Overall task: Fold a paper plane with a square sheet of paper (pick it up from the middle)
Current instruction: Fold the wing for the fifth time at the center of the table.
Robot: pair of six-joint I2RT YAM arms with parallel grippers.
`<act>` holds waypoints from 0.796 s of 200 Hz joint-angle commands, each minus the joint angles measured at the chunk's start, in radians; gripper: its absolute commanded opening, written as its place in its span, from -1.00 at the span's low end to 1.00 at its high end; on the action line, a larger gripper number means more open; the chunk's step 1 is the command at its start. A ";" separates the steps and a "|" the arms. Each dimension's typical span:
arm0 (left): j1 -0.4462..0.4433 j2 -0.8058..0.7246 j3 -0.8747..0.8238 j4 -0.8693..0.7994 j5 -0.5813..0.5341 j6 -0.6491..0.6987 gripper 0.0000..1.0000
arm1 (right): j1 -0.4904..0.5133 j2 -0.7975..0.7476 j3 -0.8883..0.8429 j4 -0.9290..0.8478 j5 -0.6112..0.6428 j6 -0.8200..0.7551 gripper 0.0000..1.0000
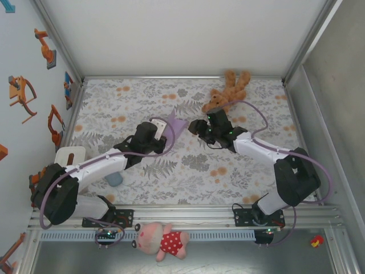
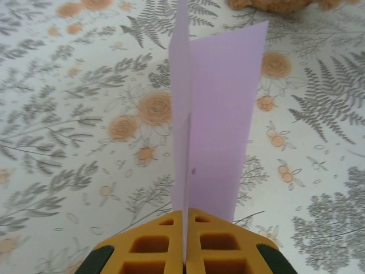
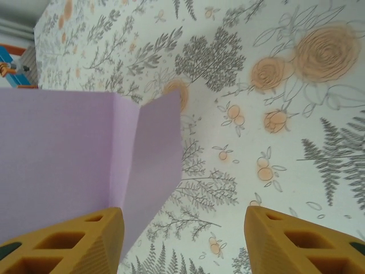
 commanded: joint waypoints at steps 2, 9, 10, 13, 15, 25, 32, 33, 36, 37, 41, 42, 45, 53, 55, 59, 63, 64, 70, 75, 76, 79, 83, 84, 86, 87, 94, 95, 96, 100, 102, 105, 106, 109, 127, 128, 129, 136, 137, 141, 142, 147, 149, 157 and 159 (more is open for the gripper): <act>-0.045 0.004 0.025 -0.100 -0.156 0.110 -0.87 | -0.018 -0.019 -0.054 -0.002 0.054 -0.022 0.13; -0.066 0.018 0.030 -0.107 -0.202 0.123 -0.87 | -0.020 -0.026 -0.065 -0.002 0.060 -0.021 0.13; -0.068 0.020 0.030 -0.108 -0.207 0.125 -0.87 | -0.021 -0.027 -0.067 -0.002 0.061 -0.021 0.13; -0.074 0.027 0.032 -0.109 -0.224 0.129 -0.87 | -0.022 -0.031 -0.071 -0.002 0.064 -0.019 0.13; -0.079 0.032 0.035 -0.110 -0.236 0.132 -0.88 | -0.023 -0.033 -0.074 -0.004 0.066 -0.018 0.13; -0.106 0.053 0.037 -0.105 -0.282 0.145 -0.88 | -0.028 -0.042 -0.087 -0.004 0.076 -0.014 0.13; -0.130 0.067 0.039 -0.097 -0.318 0.154 -0.88 | -0.030 -0.050 -0.097 -0.004 0.081 -0.013 0.13; -0.133 0.069 0.040 -0.096 -0.323 0.156 -0.88 | -0.030 -0.051 -0.098 -0.004 0.082 -0.012 0.13; -0.142 0.076 0.041 -0.093 -0.339 0.159 -0.89 | -0.031 -0.053 -0.101 -0.005 0.084 -0.012 0.13; -0.145 0.079 0.041 -0.091 -0.342 0.160 -0.89 | -0.032 -0.054 -0.103 -0.005 0.084 -0.012 0.13; -0.158 0.086 0.043 -0.087 -0.362 0.164 -0.89 | -0.033 -0.057 -0.107 -0.005 0.087 -0.010 0.13; -0.161 0.089 0.043 -0.086 -0.367 0.164 -0.89 | -0.033 -0.057 -0.108 -0.005 0.087 -0.009 0.13; -0.169 0.095 0.046 -0.084 -0.379 0.165 -0.89 | -0.035 -0.060 -0.111 -0.005 0.089 -0.008 0.13; -0.193 0.113 0.052 -0.077 -0.410 0.171 -0.89 | -0.037 -0.063 -0.119 -0.005 0.091 -0.003 0.12; -0.198 0.117 0.053 -0.075 -0.416 0.172 -0.89 | -0.038 -0.065 -0.122 -0.005 0.092 -0.002 0.12; -0.210 0.126 0.055 -0.071 -0.429 0.176 -0.89 | -0.039 -0.067 -0.126 -0.005 0.094 0.001 0.12; -0.220 0.135 0.056 -0.067 -0.441 0.178 -0.89 | -0.040 -0.068 -0.130 -0.005 0.094 0.003 0.12; -0.223 0.137 0.057 -0.065 -0.443 0.179 -0.89 | -0.040 -0.069 -0.132 -0.006 0.095 0.004 0.11; -0.235 0.150 0.060 -0.063 -0.453 0.177 -0.89 | -0.043 -0.071 -0.138 -0.006 0.095 0.009 0.11; -0.246 0.162 0.062 -0.063 -0.455 0.173 -0.89 | -0.044 -0.074 -0.143 -0.006 0.097 0.010 0.11; -0.247 0.163 0.064 -0.063 -0.454 0.172 -0.89 | -0.045 -0.074 -0.144 -0.006 0.097 0.011 0.11; -0.254 0.170 0.064 -0.062 -0.452 0.169 -0.89 | -0.046 -0.076 -0.147 -0.007 0.098 0.013 0.11; -0.260 0.177 0.064 -0.060 -0.451 0.166 -0.89 | -0.048 -0.078 -0.151 -0.007 0.100 0.014 0.11; -0.261 0.179 0.063 -0.059 -0.451 0.166 -0.89 | -0.048 -0.079 -0.151 -0.007 0.101 0.014 0.11; -0.265 0.184 0.063 -0.060 -0.451 0.163 -0.89 | -0.049 -0.080 -0.154 -0.007 0.101 0.016 0.11; -0.268 0.187 0.063 -0.058 -0.452 0.162 -0.89 | -0.050 -0.081 -0.155 -0.007 0.102 0.016 0.10; -0.281 0.200 0.066 -0.056 -0.455 0.152 -0.89 | -0.052 -0.086 -0.162 -0.007 0.105 0.020 0.10; -0.283 0.201 0.066 -0.057 -0.455 0.150 -0.89 | -0.052 -0.087 -0.162 -0.007 0.106 0.020 0.10; -0.285 0.203 0.066 -0.057 -0.455 0.149 -0.89 | -0.052 -0.087 -0.163 -0.007 0.107 0.020 0.10; -0.293 0.210 0.068 -0.056 -0.457 0.146 -0.89 | -0.054 -0.091 -0.167 -0.007 0.110 0.022 0.10; -0.298 0.214 0.069 -0.055 -0.459 0.145 -0.89 | -0.055 -0.093 -0.169 -0.007 0.113 0.023 0.10; -0.302 0.219 0.071 -0.053 -0.462 0.140 -0.89 | -0.055 -0.095 -0.172 -0.006 0.115 0.023 0.10; -0.304 0.221 0.072 -0.052 -0.463 0.139 -0.89 | -0.055 -0.096 -0.173 -0.007 0.116 0.024 0.10; -0.310 0.225 0.073 -0.051 -0.464 0.138 -0.89 | -0.056 -0.098 -0.175 -0.008 0.118 0.026 0.10; -0.327 0.254 0.082 -0.044 -0.445 0.114 -0.89 | -0.061 -0.104 -0.186 -0.007 0.122 0.031 0.09; -0.327 0.256 0.082 -0.043 -0.442 0.112 -0.89 | -0.061 -0.105 -0.187 -0.007 0.122 0.031 0.09; -0.327 0.257 0.082 -0.043 -0.440 0.111 -0.89 | -0.061 -0.105 -0.187 -0.007 0.122 0.032 0.09; -0.329 0.265 0.085 -0.039 -0.421 0.103 -0.89 | -0.061 -0.104 -0.190 -0.007 0.122 0.033 0.09; -0.329 0.267 0.084 -0.039 -0.418 0.102 -0.89 | -0.061 -0.104 -0.190 -0.007 0.122 0.033 0.09; -0.329 0.273 0.084 -0.037 -0.408 0.097 -0.89 | -0.062 -0.104 -0.189 -0.007 0.120 0.033 0.09; -0.329 0.273 0.083 -0.035 -0.405 0.096 -0.89 | -0.062 -0.103 -0.190 -0.007 0.120 0.034 0.09; -0.329 0.279 0.082 -0.029 -0.392 0.092 -0.89 | -0.061 -0.101 -0.190 -0.006 0.117 0.034 0.08; -0.329 0.280 0.082 -0.027 -0.385 0.088 -0.89 | -0.061 -0.100 -0.190 -0.007 0.116 0.033 0.08; -0.326 0.289 0.084 -0.025 -0.353 0.081 -0.90 | -0.062 -0.099 -0.191 -0.007 0.114 0.033 0.08; -0.324 0.292 0.084 -0.025 -0.341 0.080 -0.90 | -0.062 -0.099 -0.192 -0.007 0.113 0.034 0.08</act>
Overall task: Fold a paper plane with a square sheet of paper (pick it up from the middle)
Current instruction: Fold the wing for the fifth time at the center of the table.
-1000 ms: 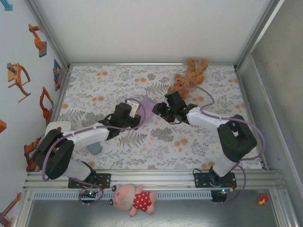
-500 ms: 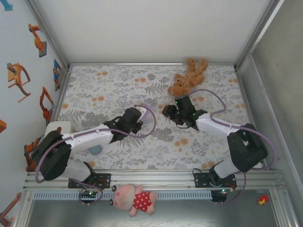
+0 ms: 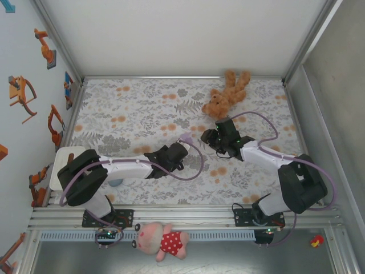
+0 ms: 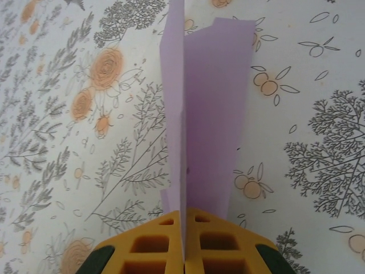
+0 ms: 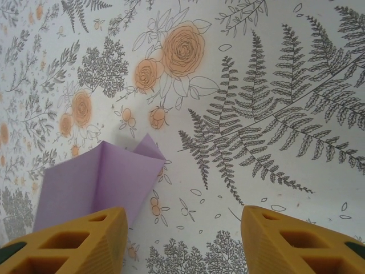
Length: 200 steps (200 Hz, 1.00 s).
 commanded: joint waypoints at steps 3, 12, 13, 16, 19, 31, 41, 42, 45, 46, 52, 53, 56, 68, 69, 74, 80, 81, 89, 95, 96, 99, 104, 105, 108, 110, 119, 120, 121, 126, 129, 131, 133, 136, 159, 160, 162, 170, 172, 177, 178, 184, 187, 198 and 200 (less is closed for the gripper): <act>0.004 0.027 0.028 0.019 0.077 -0.046 -0.89 | -0.008 -0.018 -0.013 0.000 0.023 0.014 0.08; 0.010 0.037 0.033 0.015 0.110 -0.061 -0.90 | -0.008 -0.019 -0.014 0.001 0.021 0.013 0.08; 0.011 0.037 0.034 0.015 0.116 -0.063 -0.90 | -0.008 -0.019 -0.014 0.001 0.021 0.013 0.08; 0.014 0.039 0.036 0.012 0.133 -0.065 -0.90 | -0.008 -0.019 -0.013 0.001 0.020 0.013 0.08; 0.018 0.039 0.038 0.008 0.150 -0.071 -0.90 | -0.007 -0.018 -0.015 0.001 0.020 0.013 0.08; 0.033 0.047 0.045 -0.002 0.211 -0.088 -0.90 | -0.008 -0.016 -0.016 0.004 0.014 0.012 0.08; 0.044 0.053 0.047 -0.004 0.252 -0.097 -0.90 | -0.008 -0.013 -0.016 0.007 0.009 0.010 0.07; 0.046 0.053 0.047 -0.003 0.257 -0.098 -0.90 | -0.008 -0.012 -0.016 0.007 0.008 0.010 0.07; 0.048 0.054 0.048 -0.004 0.270 -0.099 -0.90 | -0.008 -0.012 -0.016 0.008 0.007 0.010 0.08; 0.049 0.054 0.048 -0.004 0.274 -0.100 -0.90 | -0.008 -0.012 -0.016 0.008 0.006 0.011 0.08; 0.058 0.056 0.049 -0.004 0.293 -0.103 -0.90 | -0.008 -0.010 -0.015 0.010 0.003 0.011 0.07; 0.059 0.056 0.049 -0.004 0.296 -0.104 -0.90 | -0.008 -0.009 -0.015 0.010 0.003 0.011 0.07; 0.063 0.056 0.049 -0.003 0.313 -0.106 -0.90 | -0.008 -0.008 -0.016 0.010 0.002 0.011 0.08; 0.082 0.057 0.050 -0.004 0.380 -0.112 -0.89 | -0.008 -0.004 -0.016 0.013 0.000 0.010 0.07; 0.084 0.057 0.049 -0.005 0.383 -0.112 -0.89 | -0.008 -0.004 -0.016 0.013 0.000 0.010 0.07; 0.090 0.056 0.050 -0.003 0.405 -0.114 -0.89 | -0.008 -0.004 -0.017 0.014 -0.002 0.010 0.07; 0.099 0.059 0.052 -0.005 0.434 -0.113 -0.90 | -0.008 -0.004 -0.019 0.014 0.000 0.012 0.07; 0.101 0.059 0.052 -0.006 0.439 -0.113 -0.89 | -0.008 -0.004 -0.019 0.014 0.000 0.011 0.07; 0.110 0.064 0.058 -0.012 0.473 -0.111 -0.90 | -0.008 -0.004 -0.019 0.016 0.001 0.012 0.07; 0.114 0.069 0.063 -0.017 0.495 -0.111 -0.89 | -0.008 -0.005 -0.020 0.016 0.001 0.011 0.07; 0.115 0.069 0.063 -0.017 0.499 -0.110 -0.89 | -0.008 -0.005 -0.020 0.016 0.002 0.011 0.07; 0.118 0.071 0.066 -0.018 0.512 -0.110 -0.90 | -0.008 -0.005 -0.021 0.016 0.003 0.011 0.06; 0.123 0.077 0.072 -0.023 0.534 -0.106 -0.89 | -0.008 -0.006 -0.022 0.016 0.003 0.012 0.07; 0.124 0.078 0.074 -0.024 0.537 -0.105 -0.89 | -0.008 -0.006 -0.022 0.016 0.004 0.012 0.07; 0.125 0.081 0.077 -0.029 0.547 -0.104 -0.89 | -0.007 -0.005 -0.021 0.016 0.004 0.012 0.06; 0.127 0.084 0.079 -0.030 0.553 -0.104 -0.89 | -0.007 -0.005 -0.022 0.016 0.004 0.012 0.07; 0.132 0.096 0.086 -0.034 0.575 -0.104 -0.89 | -0.008 -0.005 -0.022 0.016 0.004 0.012 0.07; 0.133 0.098 0.087 -0.037 0.578 -0.104 -0.89 | -0.008 -0.006 -0.022 0.016 0.004 0.011 0.07; 0.134 0.099 0.089 -0.037 0.582 -0.105 -0.89 | -0.008 -0.006 -0.022 0.016 0.004 0.012 0.07; 0.138 0.106 0.093 -0.040 0.601 -0.103 -0.89 | -0.008 -0.006 -0.023 0.016 0.004 0.012 0.07; 0.141 0.111 0.095 -0.042 0.607 -0.103 -0.90 | -0.008 -0.006 -0.023 0.016 0.005 0.013 0.06; 0.143 0.113 0.097 -0.044 0.614 -0.104 -0.89 | -0.008 -0.007 -0.025 0.016 0.006 0.012 0.06; 0.144 0.116 0.100 -0.045 0.620 -0.104 -0.89 | -0.008 -0.006 -0.025 0.017 0.005 0.013 0.07; 0.145 0.121 0.103 -0.047 0.626 -0.106 -0.90 | -0.008 -0.008 -0.025 0.016 0.006 0.012 0.06; 0.157 0.147 0.125 -0.065 0.670 -0.109 -0.90 | -0.008 -0.011 -0.031 0.016 0.009 0.012 0.06; 0.158 0.148 0.125 -0.066 0.672 -0.109 -0.89 | -0.007 -0.011 -0.032 0.016 0.010 0.012 0.07; 0.159 0.149 0.127 -0.068 0.679 -0.110 -0.89 | -0.008 -0.012 -0.032 0.016 0.010 0.011 0.06; 0.166 0.158 0.132 -0.072 0.702 -0.114 -0.90 | -0.008 -0.013 -0.034 0.015 0.012 0.012 0.07; 0.167 0.159 0.134 -0.072 0.707 -0.115 -0.90 | -0.008 -0.014 -0.035 0.015 0.012 0.012 0.07; 0.172 0.161 0.137 -0.071 0.720 -0.121 -0.90 | -0.009 -0.016 -0.038 0.014 0.015 0.012 0.06; 0.173 0.163 0.138 -0.071 0.723 -0.122 -0.90 | -0.009 -0.016 -0.039 0.014 0.015 0.011 0.06; 0.180 0.167 0.140 -0.071 0.740 -0.128 -0.89 | -0.010 -0.017 -0.041 0.014 0.017 0.012 0.07; 0.183 0.168 0.142 -0.072 0.747 -0.131 -0.89 | -0.009 -0.018 -0.043 0.014 0.018 0.012 0.07; 0.195 0.174 0.151 -0.079 0.776 -0.141 -0.90 | -0.010 -0.023 -0.047 0.014 0.023 0.009 0.07; 0.198 0.173 0.151 -0.080 0.780 -0.145 -0.90 | -0.010 -0.025 -0.048 0.013 0.025 0.009 0.07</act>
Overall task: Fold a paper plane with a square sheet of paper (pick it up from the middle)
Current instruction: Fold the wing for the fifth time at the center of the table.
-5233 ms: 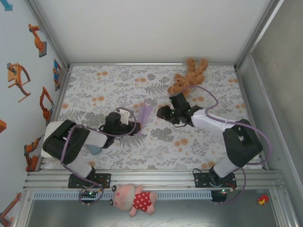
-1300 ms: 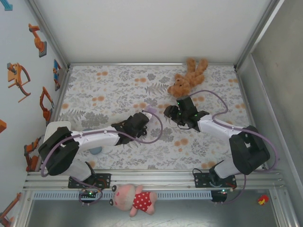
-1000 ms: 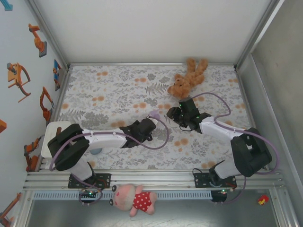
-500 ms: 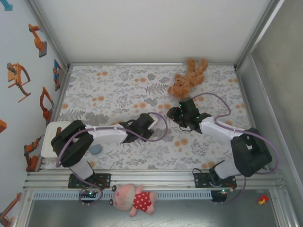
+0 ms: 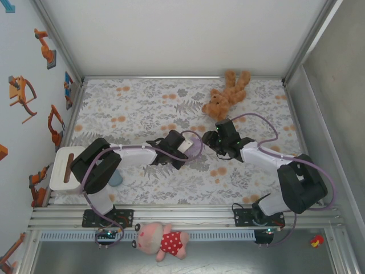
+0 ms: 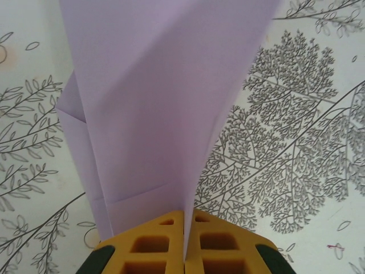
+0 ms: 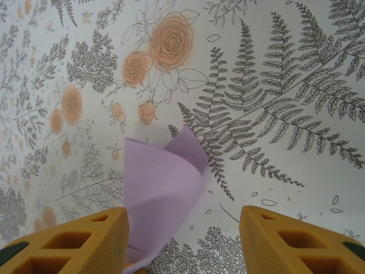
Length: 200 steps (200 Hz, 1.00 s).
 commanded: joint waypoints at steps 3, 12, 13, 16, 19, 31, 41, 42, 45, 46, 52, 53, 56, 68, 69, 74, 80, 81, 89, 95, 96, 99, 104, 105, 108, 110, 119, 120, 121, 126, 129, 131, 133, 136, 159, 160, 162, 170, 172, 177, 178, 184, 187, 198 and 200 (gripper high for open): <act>0.027 0.017 0.031 -0.042 0.113 -0.042 -0.90 | -0.010 -0.026 -0.023 0.004 0.029 0.005 0.06; 0.040 0.022 0.038 -0.049 0.145 -0.050 -0.90 | -0.011 -0.031 -0.028 0.004 0.033 0.002 0.06; 0.042 0.023 0.040 -0.051 0.149 -0.051 -0.90 | -0.011 -0.031 -0.029 0.004 0.033 0.002 0.06; 0.046 0.024 0.044 -0.056 0.159 -0.054 -0.90 | -0.011 -0.033 -0.029 0.003 0.035 -0.001 0.06; 0.051 0.026 0.046 -0.061 0.167 -0.059 -0.90 | -0.010 -0.034 -0.031 0.002 0.035 -0.002 0.06; 0.073 0.037 0.060 -0.075 0.218 -0.079 -0.90 | -0.013 -0.040 -0.035 0.003 0.039 -0.012 0.07; 0.090 0.047 0.071 -0.086 0.268 -0.098 -0.90 | -0.013 -0.044 -0.035 0.008 0.034 -0.038 0.08; 0.092 0.049 0.071 -0.088 0.272 -0.099 -0.90 | -0.013 -0.044 -0.035 0.009 0.034 -0.041 0.08; 0.096 0.052 0.075 -0.091 0.284 -0.104 -0.90 | -0.013 -0.045 -0.035 0.010 0.031 -0.050 0.08; 0.098 0.052 0.077 -0.093 0.288 -0.106 -0.90 | -0.013 -0.045 -0.035 0.011 0.030 -0.054 0.08; 0.106 0.056 0.084 -0.105 0.309 -0.116 -0.90 | -0.013 -0.045 -0.034 0.016 0.020 -0.073 0.09; 0.108 0.057 0.085 -0.106 0.313 -0.118 -0.90 | -0.013 -0.045 -0.034 0.016 0.018 -0.079 0.09; 0.112 0.061 0.089 -0.112 0.323 -0.123 -0.90 | -0.013 -0.045 -0.034 0.022 0.010 -0.095 0.10; 0.130 0.072 0.107 -0.130 0.376 -0.144 -0.90 | -0.013 -0.037 -0.031 0.045 -0.034 -0.157 0.11; 0.131 0.073 0.108 -0.131 0.380 -0.146 -0.90 | -0.013 -0.036 -0.030 0.047 -0.038 -0.161 0.11; 0.135 0.074 0.113 -0.135 0.394 -0.155 -0.90 | -0.013 -0.029 -0.028 0.055 -0.060 -0.185 0.13; 0.142 0.077 0.118 -0.138 0.411 -0.162 -0.90 | -0.013 -0.021 -0.026 0.062 -0.085 -0.210 0.15; 0.143 0.077 0.119 -0.139 0.415 -0.164 -0.90 | -0.013 -0.018 -0.025 0.064 -0.088 -0.212 0.15; 0.149 0.078 0.124 -0.142 0.435 -0.173 -0.90 | -0.013 -0.003 -0.020 0.072 -0.122 -0.243 0.18; 0.155 0.081 0.129 -0.148 0.448 -0.182 -0.90 | -0.013 0.008 -0.017 0.079 -0.144 -0.255 0.20; 0.156 0.082 0.130 -0.148 0.451 -0.184 -0.90 | -0.013 0.010 -0.017 0.081 -0.146 -0.257 0.20; 0.159 0.084 0.131 -0.149 0.459 -0.187 -0.90 | -0.013 0.015 -0.016 0.085 -0.157 -0.263 0.23; 0.166 0.087 0.135 -0.151 0.470 -0.194 -0.90 | -0.013 0.026 -0.014 0.091 -0.174 -0.269 0.24; 0.167 0.088 0.137 -0.151 0.473 -0.196 -0.90 | -0.013 0.028 -0.013 0.092 -0.177 -0.270 0.25; 0.170 0.091 0.138 -0.150 0.482 -0.201 -0.90 | -0.013 0.036 -0.009 0.095 -0.186 -0.274 0.27; 0.173 0.091 0.139 -0.149 0.486 -0.205 -0.90 | -0.013 0.041 -0.007 0.096 -0.192 -0.276 0.28; 0.182 0.101 0.144 -0.151 0.507 -0.217 -0.91 | -0.013 0.069 0.004 0.106 -0.220 -0.278 0.31; 0.183 0.102 0.144 -0.151 0.509 -0.218 -0.90 | -0.013 0.072 0.005 0.107 -0.223 -0.278 0.31; 0.184 0.102 0.145 -0.151 0.510 -0.219 -0.90 | -0.013 0.075 0.006 0.109 -0.227 -0.278 0.31; 0.188 0.108 0.149 -0.155 0.518 -0.225 -0.90 | -0.012 0.091 0.014 0.115 -0.244 -0.280 0.32; 0.190 0.113 0.151 -0.156 0.524 -0.229 -0.90 | -0.012 0.102 0.018 0.120 -0.254 -0.279 0.33; 0.190 0.116 0.153 -0.158 0.527 -0.230 -0.90 | -0.012 0.108 0.021 0.125 -0.261 -0.278 0.33; 0.192 0.118 0.153 -0.159 0.530 -0.232 -0.90 | -0.012 0.114 0.024 0.128 -0.268 -0.278 0.34; 0.195 0.120 0.156 -0.160 0.536 -0.234 -0.90 | -0.012 0.123 0.027 0.134 -0.275 -0.277 0.34; 0.209 0.137 0.155 -0.148 0.564 -0.261 -0.89 | -0.007 0.176 0.054 0.144 -0.289 -0.277 0.36; 0.209 0.139 0.155 -0.148 0.566 -0.262 -0.89 | -0.007 0.176 0.055 0.144 -0.289 -0.277 0.36; 0.209 0.139 0.155 -0.147 0.567 -0.263 -0.89 | -0.007 0.180 0.057 0.144 -0.289 -0.278 0.36; 0.212 0.143 0.151 -0.140 0.572 -0.268 -0.89 | -0.005 0.192 0.066 0.144 -0.289 -0.281 0.37; 0.213 0.143 0.151 -0.137 0.572 -0.269 -0.89 | -0.005 0.195 0.068 0.144 -0.290 -0.282 0.37; 0.216 0.143 0.147 -0.131 0.578 -0.273 -0.89 | -0.005 0.204 0.073 0.142 -0.290 -0.285 0.37; 0.216 0.144 0.146 -0.129 0.578 -0.274 -0.89 | -0.005 0.205 0.075 0.141 -0.291 -0.286 0.36; 0.220 0.145 0.144 -0.125 0.585 -0.281 -0.89 | -0.004 0.218 0.083 0.132 -0.290 -0.289 0.36; 0.221 0.145 0.143 -0.123 0.590 -0.283 -0.89 | -0.004 0.223 0.089 0.128 -0.289 -0.291 0.36; 0.224 0.150 0.142 -0.117 0.601 -0.293 -0.89 | -0.002 0.239 0.102 0.113 -0.287 -0.296 0.36; 0.225 0.151 0.142 -0.117 0.602 -0.294 -0.89 | -0.002 0.241 0.104 0.113 -0.286 -0.297 0.37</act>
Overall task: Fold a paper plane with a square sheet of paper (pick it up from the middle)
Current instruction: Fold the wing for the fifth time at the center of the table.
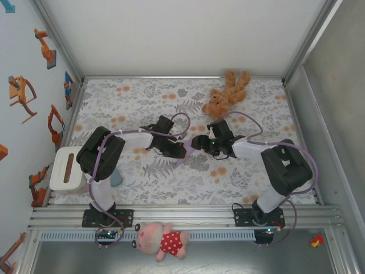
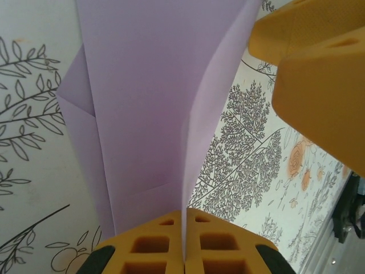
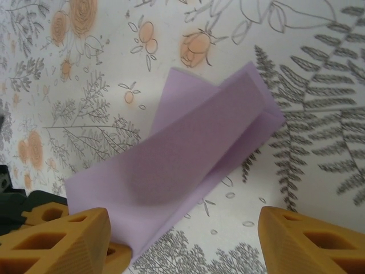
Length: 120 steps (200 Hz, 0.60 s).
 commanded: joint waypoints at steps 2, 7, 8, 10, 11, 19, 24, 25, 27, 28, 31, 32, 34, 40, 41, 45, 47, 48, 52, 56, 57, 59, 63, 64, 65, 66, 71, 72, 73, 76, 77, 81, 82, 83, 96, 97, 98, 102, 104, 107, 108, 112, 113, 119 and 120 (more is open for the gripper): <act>0.012 0.015 0.003 0.009 0.066 -0.039 -0.89 | 0.004 0.032 0.050 -0.004 -0.017 -0.034 0.36; 0.013 0.017 0.003 0.013 0.072 -0.042 -0.89 | 0.005 0.038 0.056 -0.007 -0.016 -0.036 0.36; 0.013 0.018 0.002 0.013 0.073 -0.043 -0.89 | 0.005 0.039 0.058 -0.008 -0.016 -0.036 0.36; 0.014 0.019 0.002 0.013 0.075 -0.046 -0.89 | 0.005 0.042 0.060 -0.010 -0.016 -0.038 0.36; 0.014 0.019 0.002 0.013 0.076 -0.047 -0.89 | 0.005 0.043 0.061 -0.011 -0.016 -0.039 0.36; 0.016 0.024 0.005 0.013 0.084 -0.052 -0.89 | 0.008 0.052 0.073 -0.023 -0.016 -0.044 0.36; 0.017 0.026 0.005 0.013 0.091 -0.055 -0.89 | 0.008 0.058 0.082 -0.035 -0.012 -0.049 0.35; 0.017 0.027 0.006 0.014 0.092 -0.056 -0.89 | 0.007 0.059 0.084 -0.038 -0.011 -0.049 0.36; 0.017 0.029 0.007 0.013 0.094 -0.058 -0.89 | 0.010 0.062 0.087 -0.043 -0.009 -0.050 0.36; 0.018 0.029 0.008 0.013 0.093 -0.057 -0.89 | 0.010 0.064 0.089 -0.046 -0.007 -0.051 0.36; 0.018 0.032 0.007 0.013 0.095 -0.061 -0.88 | 0.010 0.067 0.095 -0.052 -0.005 -0.055 0.36; 0.018 0.032 0.008 0.013 0.095 -0.061 -0.88 | 0.010 0.068 0.096 -0.053 -0.005 -0.056 0.36; 0.018 0.034 0.009 0.014 0.096 -0.062 -0.88 | 0.011 0.071 0.099 -0.058 -0.004 -0.058 0.35; 0.020 0.038 0.011 0.013 0.099 -0.064 -0.88 | 0.011 0.077 0.108 -0.065 0.000 -0.061 0.35; 0.021 0.038 0.011 0.013 0.100 -0.064 -0.88 | 0.011 0.078 0.109 -0.066 0.000 -0.062 0.35; 0.021 0.040 0.011 0.014 0.102 -0.067 -0.88 | 0.013 0.082 0.113 -0.072 0.004 -0.063 0.35; 0.022 0.041 0.012 0.014 0.103 -0.068 -0.88 | 0.013 0.083 0.116 -0.077 0.005 -0.063 0.35; 0.023 0.042 0.012 0.014 0.103 -0.068 -0.88 | 0.015 0.085 0.117 -0.079 0.006 -0.063 0.35; 0.023 0.044 0.013 0.015 0.105 -0.071 -0.87 | 0.014 0.089 0.122 -0.083 0.009 -0.064 0.35; 0.025 0.045 0.011 0.016 0.106 -0.072 -0.87 | 0.016 0.092 0.124 -0.089 0.011 -0.066 0.34; 0.025 0.045 0.012 0.016 0.108 -0.074 -0.87 | 0.016 0.092 0.124 -0.089 0.011 -0.066 0.34; 0.026 0.046 0.012 0.016 0.109 -0.075 -0.87 | 0.016 0.095 0.127 -0.091 0.014 -0.066 0.33; 0.026 0.049 0.012 0.017 0.111 -0.076 -0.87 | 0.016 0.098 0.129 -0.097 0.020 -0.066 0.33; 0.027 0.049 0.012 0.017 0.112 -0.076 -0.87 | 0.017 0.098 0.130 -0.098 0.021 -0.066 0.33; 0.027 0.050 0.012 0.018 0.111 -0.077 -0.87 | 0.017 0.098 0.130 -0.099 0.022 -0.066 0.33; 0.027 0.050 0.011 0.019 0.113 -0.076 -0.87 | 0.017 0.099 0.131 -0.100 0.024 -0.066 0.32; 0.027 0.050 0.012 0.021 0.115 -0.079 -0.87 | 0.018 0.102 0.134 -0.109 0.030 -0.068 0.32; 0.027 0.051 0.012 0.021 0.116 -0.080 -0.87 | 0.019 0.103 0.134 -0.109 0.031 -0.068 0.31; 0.027 0.051 0.013 0.021 0.116 -0.079 -0.87 | 0.019 0.104 0.134 -0.111 0.032 -0.068 0.31; 0.027 0.052 0.012 0.024 0.117 -0.081 -0.86 | 0.019 0.105 0.134 -0.114 0.035 -0.068 0.31; 0.028 0.053 0.012 0.024 0.117 -0.081 -0.86 | 0.019 0.105 0.134 -0.115 0.036 -0.069 0.31; 0.028 0.053 0.013 0.026 0.118 -0.083 -0.86 | 0.021 0.107 0.135 -0.120 0.037 -0.069 0.30; 0.028 0.053 0.013 0.026 0.118 -0.083 -0.86 | 0.021 0.108 0.135 -0.121 0.040 -0.070 0.29; 0.028 0.055 0.013 0.026 0.118 -0.083 -0.86 | 0.021 0.109 0.136 -0.121 0.041 -0.069 0.29; 0.028 0.059 0.012 0.029 0.120 -0.086 -0.85 | 0.022 0.111 0.133 -0.128 0.051 -0.072 0.27; 0.029 0.059 0.013 0.029 0.121 -0.087 -0.84 | 0.022 0.111 0.133 -0.129 0.053 -0.072 0.27; 0.029 0.060 0.012 0.030 0.121 -0.087 -0.84 | 0.022 0.111 0.133 -0.130 0.054 -0.071 0.27; 0.031 0.062 0.013 0.030 0.121 -0.088 -0.84 | 0.023 0.112 0.131 -0.133 0.056 -0.071 0.26; 0.030 0.063 0.012 0.030 0.121 -0.089 -0.84 | 0.024 0.112 0.131 -0.133 0.058 -0.071 0.26; 0.031 0.063 0.012 0.030 0.121 -0.089 -0.84 | 0.024 0.111 0.131 -0.136 0.061 -0.072 0.26; 0.031 0.063 0.012 0.029 0.122 -0.089 -0.84 | 0.024 0.112 0.131 -0.136 0.062 -0.072 0.26; 0.030 0.065 0.012 0.030 0.122 -0.089 -0.84 | 0.024 0.112 0.130 -0.139 0.065 -0.072 0.26; 0.030 0.066 0.012 0.030 0.122 -0.089 -0.84 | 0.024 0.112 0.130 -0.140 0.065 -0.072 0.26; 0.031 0.066 0.011 0.030 0.122 -0.089 -0.83 | 0.025 0.115 0.131 -0.146 0.071 -0.075 0.25; 0.030 0.067 0.012 0.031 0.123 -0.089 -0.83 | 0.024 0.115 0.132 -0.147 0.072 -0.074 0.25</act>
